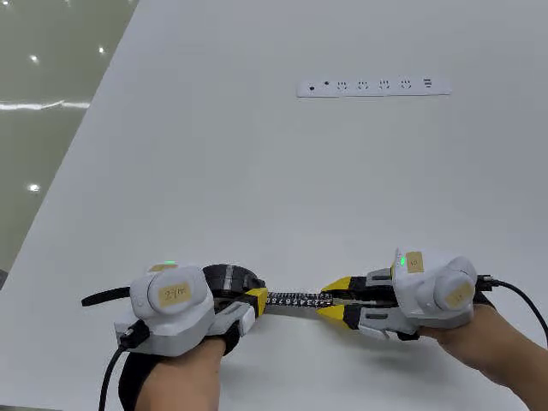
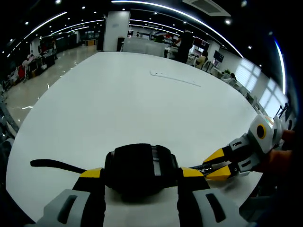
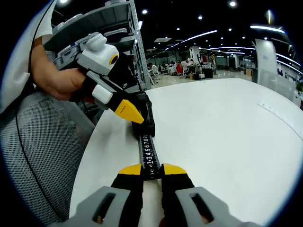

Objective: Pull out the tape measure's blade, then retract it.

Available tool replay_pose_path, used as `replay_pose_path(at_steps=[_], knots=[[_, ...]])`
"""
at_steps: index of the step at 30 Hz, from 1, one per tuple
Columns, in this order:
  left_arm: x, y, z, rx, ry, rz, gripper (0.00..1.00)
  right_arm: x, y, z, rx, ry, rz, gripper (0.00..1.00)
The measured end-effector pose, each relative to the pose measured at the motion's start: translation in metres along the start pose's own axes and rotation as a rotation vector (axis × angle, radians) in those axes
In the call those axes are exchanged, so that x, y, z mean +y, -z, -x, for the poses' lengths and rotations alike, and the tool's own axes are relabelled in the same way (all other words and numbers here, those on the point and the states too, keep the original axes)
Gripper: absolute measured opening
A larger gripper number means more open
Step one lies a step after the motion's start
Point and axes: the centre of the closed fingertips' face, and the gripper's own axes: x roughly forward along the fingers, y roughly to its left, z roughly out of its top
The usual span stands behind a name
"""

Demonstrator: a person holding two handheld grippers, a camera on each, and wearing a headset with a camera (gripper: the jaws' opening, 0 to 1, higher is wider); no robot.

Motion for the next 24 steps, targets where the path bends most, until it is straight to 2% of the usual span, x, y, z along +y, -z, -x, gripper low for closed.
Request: replay_pose_path(at_steps=[8, 11, 15, 18, 24], knots=[[0.0006, -0.001, -0.0018, -0.01, -0.031, 0.006, 0.6, 0.0019, -0.0013, 0.0001, -0.006, 0.004, 0.005, 0.12], [-0.0004, -0.0011, -0.0023, -0.011, -0.048, -0.017, 0.6, 0.0017, -0.0012, 0.0002, -0.001, 0.007, 0.016, 0.12], [0.001, 0.0006, -0.0017, -0.004, -0.049, -0.006, 0.59, 0.0008, -0.0011, 0.0, 0.0, 0.01, 0.017, 0.12], [0.0001, 0.0038, -0.0022, 0.013, -0.053, -0.036, 0.58, 0.0013, -0.0016, -0.0006, -0.001, 0.007, 0.02, 0.12], [0.0011, 0.0036, -0.0014, 0.012, -0.053, -0.029, 0.57, 0.0012, -0.0017, -0.0006, -0.003, 0.01, 0.022, 0.12]])
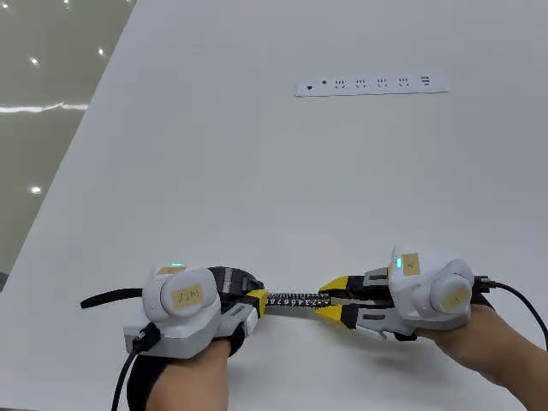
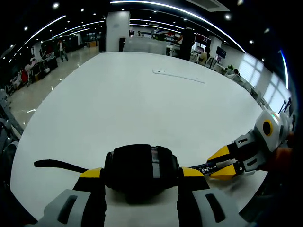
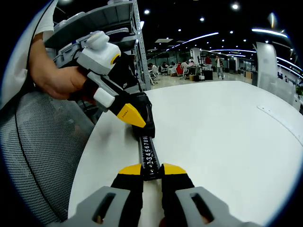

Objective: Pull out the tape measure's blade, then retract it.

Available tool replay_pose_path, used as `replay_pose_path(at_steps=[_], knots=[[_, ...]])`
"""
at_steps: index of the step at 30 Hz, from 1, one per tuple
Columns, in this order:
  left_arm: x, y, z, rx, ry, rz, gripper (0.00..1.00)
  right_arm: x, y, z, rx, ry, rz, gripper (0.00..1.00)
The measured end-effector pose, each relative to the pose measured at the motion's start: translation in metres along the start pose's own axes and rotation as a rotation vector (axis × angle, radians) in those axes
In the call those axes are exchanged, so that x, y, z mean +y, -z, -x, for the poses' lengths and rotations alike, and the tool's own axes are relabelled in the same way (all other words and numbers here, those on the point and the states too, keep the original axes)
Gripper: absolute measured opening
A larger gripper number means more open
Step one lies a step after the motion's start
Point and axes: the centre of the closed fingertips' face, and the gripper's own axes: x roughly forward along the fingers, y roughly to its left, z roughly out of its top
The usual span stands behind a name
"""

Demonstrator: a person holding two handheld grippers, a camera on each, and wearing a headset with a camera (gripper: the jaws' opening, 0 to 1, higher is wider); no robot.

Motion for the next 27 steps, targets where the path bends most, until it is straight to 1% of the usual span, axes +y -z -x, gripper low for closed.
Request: replay_pose_path(at_steps=[1, 5, 6, 11, 15, 16, 22, 27], knots=[[0.0, 0.0, 0.0, 0.002, -0.001, -0.007, 0.57, 0.0, 0.0, 0.0, 0.0, 0.0, 0.003, 0.12], [0.0, 0.0, 0.0, 0.006, 0.001, 0.002, 0.57, 0.001, 0.0, 0.0, -0.001, -0.001, 0.003, 0.12], [0.0, 0.0, 0.0, -0.001, 0.002, 0.006, 0.57, 0.0, 0.001, 0.0, -0.001, 0.0, 0.005, 0.12], [-0.001, 0.0, 0.0, 0.004, 0.009, -0.002, 0.57, 0.003, 0.004, -0.004, -0.004, -0.007, 0.0, 0.12], [-0.001, 0.001, 0.001, 0.006, 0.015, 0.002, 0.57, 0.005, 0.0, -0.012, -0.021, -0.01, -0.008, 0.12], [-0.001, 0.001, 0.001, 0.007, 0.015, 0.001, 0.57, 0.005, 0.001, -0.014, -0.018, -0.012, -0.006, 0.12], [-0.001, 0.001, 0.001, 0.009, 0.021, 0.019, 0.57, 0.005, -0.005, -0.023, -0.041, -0.017, -0.025, 0.12], [0.0, 0.0, 0.002, 0.011, 0.029, 0.026, 0.57, 0.007, -0.01, -0.033, -0.049, -0.024, -0.029, 0.12]])
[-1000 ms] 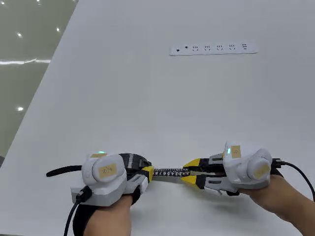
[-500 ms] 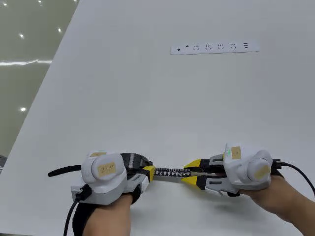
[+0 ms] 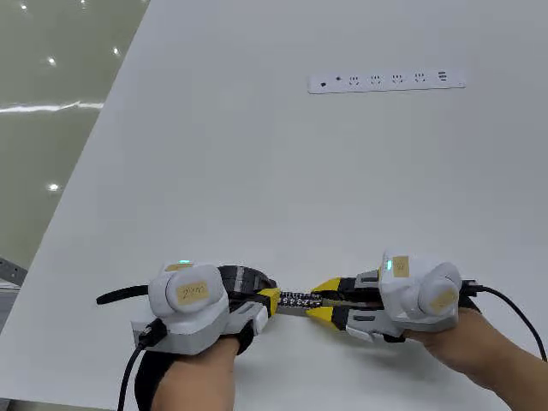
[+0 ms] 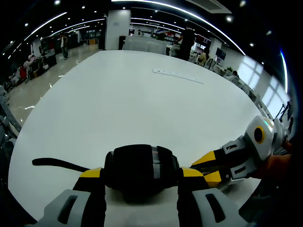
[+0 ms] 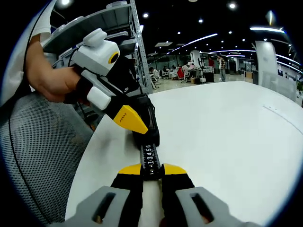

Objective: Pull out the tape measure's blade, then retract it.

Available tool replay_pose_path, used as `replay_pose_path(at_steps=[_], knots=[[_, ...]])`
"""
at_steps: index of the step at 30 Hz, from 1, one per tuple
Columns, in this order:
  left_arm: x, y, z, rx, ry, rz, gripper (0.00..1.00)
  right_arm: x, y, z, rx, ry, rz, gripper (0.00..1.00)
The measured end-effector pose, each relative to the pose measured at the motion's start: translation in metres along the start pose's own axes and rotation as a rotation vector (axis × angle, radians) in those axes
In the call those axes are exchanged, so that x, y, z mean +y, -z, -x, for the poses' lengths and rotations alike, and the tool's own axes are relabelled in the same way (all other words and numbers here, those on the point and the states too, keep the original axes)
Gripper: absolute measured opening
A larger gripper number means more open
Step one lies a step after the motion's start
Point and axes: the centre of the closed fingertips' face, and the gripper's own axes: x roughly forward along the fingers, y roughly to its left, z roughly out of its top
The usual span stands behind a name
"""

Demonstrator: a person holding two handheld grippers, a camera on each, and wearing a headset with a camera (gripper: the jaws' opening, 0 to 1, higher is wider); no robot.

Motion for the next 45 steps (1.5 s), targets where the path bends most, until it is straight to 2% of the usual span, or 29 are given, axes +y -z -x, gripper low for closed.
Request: replay_pose_path(at_steps=[10, 15, 17, 19, 21, 29, 35, 45], knots=[[0.001, -0.001, 0.0, -0.003, 0.016, 0.029, 0.57, 0.002, -0.01, -0.018, -0.012, -0.015, 0.002, 0.12], [0.0, -0.001, 0.001, -0.004, 0.023, 0.029, 0.58, 0.004, -0.01, -0.024, -0.004, -0.027, 0.009, 0.12], [0.0, -0.001, 0.002, -0.007, 0.024, 0.034, 0.58, 0.003, -0.01, -0.024, -0.006, -0.029, 0.001, 0.12], [0.0, -0.001, 0.002, -0.006, 0.024, 0.031, 0.58, 0.005, -0.009, -0.024, 0.01, -0.039, 0.036, 0.12], [0.0, -0.001, 0.002, -0.008, 0.022, 0.034, 0.58, 0.004, -0.01, -0.026, 0.013, -0.042, 0.033, 0.12], [0.002, -0.002, 0.002, -0.016, 0.023, 0.073, 0.58, 0.003, -0.014, -0.03, -0.003, -0.039, 0.024, 0.12], [0.001, 0.0, 0.001, -0.014, 0.027, 0.035, 0.58, 0.007, -0.013, -0.038, 0.004, -0.043, 0.021, 0.12], [0.003, -0.001, 0.001, -0.015, 0.028, 0.039, 0.58, 0.007, -0.013, -0.039, 0.013, -0.045, 0.03, 0.12]])
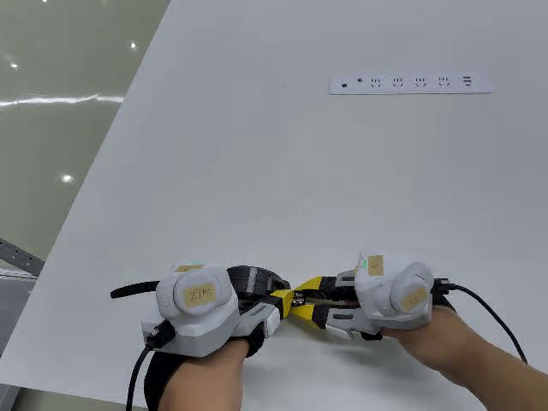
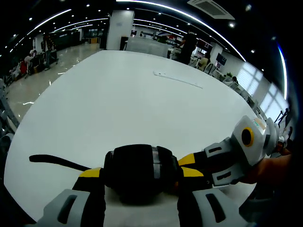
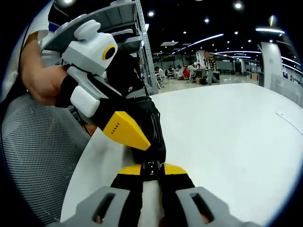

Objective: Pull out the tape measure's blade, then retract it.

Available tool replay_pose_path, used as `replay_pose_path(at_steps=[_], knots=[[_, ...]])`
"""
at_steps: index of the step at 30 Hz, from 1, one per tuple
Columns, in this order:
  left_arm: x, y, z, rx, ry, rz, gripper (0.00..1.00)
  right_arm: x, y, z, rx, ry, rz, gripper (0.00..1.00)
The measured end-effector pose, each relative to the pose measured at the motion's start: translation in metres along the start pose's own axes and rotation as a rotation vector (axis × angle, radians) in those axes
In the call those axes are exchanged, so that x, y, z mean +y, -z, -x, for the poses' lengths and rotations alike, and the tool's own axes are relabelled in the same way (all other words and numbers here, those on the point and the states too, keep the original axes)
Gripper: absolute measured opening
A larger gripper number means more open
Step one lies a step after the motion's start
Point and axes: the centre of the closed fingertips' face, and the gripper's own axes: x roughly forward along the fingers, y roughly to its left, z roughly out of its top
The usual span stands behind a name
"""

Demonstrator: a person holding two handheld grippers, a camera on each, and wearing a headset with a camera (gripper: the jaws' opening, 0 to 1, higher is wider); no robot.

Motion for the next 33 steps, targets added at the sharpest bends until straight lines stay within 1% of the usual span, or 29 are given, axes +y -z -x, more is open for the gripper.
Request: replay_pose_path(at_steps=[3, 5, 9, 12, 14, 15, 17, 18, 19, 20, 21, 22, 25, 30, 32, 33], knots=[[0.0, 0.0, 0.0, -0.005, 0.0, -0.008, 0.59, 0.0, 0.001, 0.0, 0.006, 0.002, -0.001, 0.13], [0.0, 0.0, 0.0, -0.009, 0.003, -0.014, 0.59, 0.001, 0.002, 0.0, 0.009, 0.0, -0.015, 0.14], [0.0, 0.0, 0.0, 0.007, 0.006, -0.022, 0.6, 0.001, 0.003, 0.0, 0.02, 0.003, -0.019, 0.14], [0.0, 0.0, 0.0, 0.009, 0.012, -0.024, 0.6, 0.002, 0.002, 0.002, 0.029, 0.001, -0.016, 0.15], [0.0, -0.001, 0.001, 0.01, 0.019, -0.024, 0.6, 0.001, 0.001, 0.005, 0.025, 0.003, -0.026, 0.15], [0.0, -0.003, 0.003, 0.006, 0.025, -0.013, 0.6, 0.002, -0.002, 0.007, 0.012, -0.002, -0.048, 0.16], [0.0, -0.004, 0.005, 0.008, 0.031, -0.011, 0.59, 0.002, -0.001, 0.01, 0.025, 0.005, -0.03, 0.18], [0.0, -0.007, 0.006, 0.003, 0.037, -0.006, 0.58, 0.002, -0.003, 0.012, 0.024, 0.007, -0.035, 0.18], [0.0, -0.009, 0.008, 0.0, 0.041, -0.007, 0.58, 0.003, -0.005, 0.014, 0.016, 0.007, -0.058, 0.21], [0.0, -0.011, 0.009, -0.003, 0.045, -0.014, 0.57, 0.002, -0.005, 0.017, 0.017, 0.012, -0.055, 0.24], [-0.001, -0.013, 0.01, -0.003, 0.049, -0.016, 0.56, 0.002, -0.005, 0.018, 0.02, 0.015, -0.053, 0.25], [-0.002, -0.014, 0.011, -0.004, 0.054, -0.018, 0.56, 0.002, -0.005, 0.019, 0.022, 0.018, -0.052, 0.24], [-0.004, -0.015, 0.011, -0.001, 0.067, -0.032, 0.57, 0.004, -0.003, 0.023, 0.036, 0.025, -0.052, 0.27], [-0.005, -0.019, 0.015, 0.0, 0.095, -0.04, 0.57, 0.005, -0.007, 0.032, 0.038, 0.041, -0.068, 0.31], [-0.007, -0.019, 0.016, 0.003, 0.107, -0.045, 0.58, 0.005, -0.009, 0.036, 0.033, 0.047, -0.095, 0.33], [-0.008, -0.019, 0.017, 0.006, 0.115, -0.053, 0.58, 0.004, -0.009, 0.038, 0.035, 0.057, -0.093, 0.34]])
